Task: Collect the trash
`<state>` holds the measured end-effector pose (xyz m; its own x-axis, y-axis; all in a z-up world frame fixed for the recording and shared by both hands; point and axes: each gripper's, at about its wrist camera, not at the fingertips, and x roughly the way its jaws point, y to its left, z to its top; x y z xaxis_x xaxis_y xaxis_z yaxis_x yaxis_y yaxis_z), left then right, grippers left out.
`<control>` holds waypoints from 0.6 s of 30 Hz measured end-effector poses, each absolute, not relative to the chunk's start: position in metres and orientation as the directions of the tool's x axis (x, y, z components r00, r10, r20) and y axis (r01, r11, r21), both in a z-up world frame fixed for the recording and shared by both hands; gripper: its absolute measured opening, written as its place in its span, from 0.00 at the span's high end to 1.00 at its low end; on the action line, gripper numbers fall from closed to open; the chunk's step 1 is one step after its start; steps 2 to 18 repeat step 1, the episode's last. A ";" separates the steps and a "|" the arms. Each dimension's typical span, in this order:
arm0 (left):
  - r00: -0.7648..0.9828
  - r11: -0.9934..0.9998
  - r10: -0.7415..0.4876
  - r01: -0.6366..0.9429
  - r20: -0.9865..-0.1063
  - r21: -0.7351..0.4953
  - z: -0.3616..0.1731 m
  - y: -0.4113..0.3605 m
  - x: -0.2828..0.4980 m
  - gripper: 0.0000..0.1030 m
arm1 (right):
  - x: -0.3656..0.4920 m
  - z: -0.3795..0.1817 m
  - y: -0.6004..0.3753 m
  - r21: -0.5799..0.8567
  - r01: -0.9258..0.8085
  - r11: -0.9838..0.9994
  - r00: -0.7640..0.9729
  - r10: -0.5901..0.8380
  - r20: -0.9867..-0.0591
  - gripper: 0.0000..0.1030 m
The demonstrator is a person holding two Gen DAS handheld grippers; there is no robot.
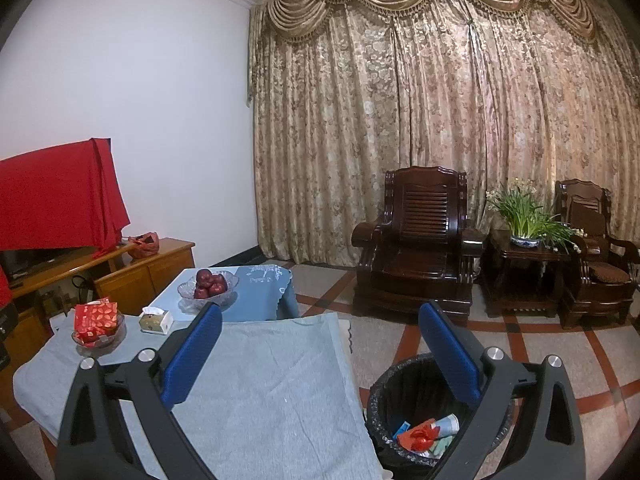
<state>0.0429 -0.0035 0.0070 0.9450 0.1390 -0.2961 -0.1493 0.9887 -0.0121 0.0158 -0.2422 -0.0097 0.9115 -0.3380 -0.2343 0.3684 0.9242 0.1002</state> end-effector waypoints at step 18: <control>0.945 0.988 0.141 -0.151 -0.296 -0.012 0.007 -0.004 0.042 0.05 | 0.014 -0.010 -0.243 0.099 0.369 0.924 0.911 -0.339 -0.234 0.06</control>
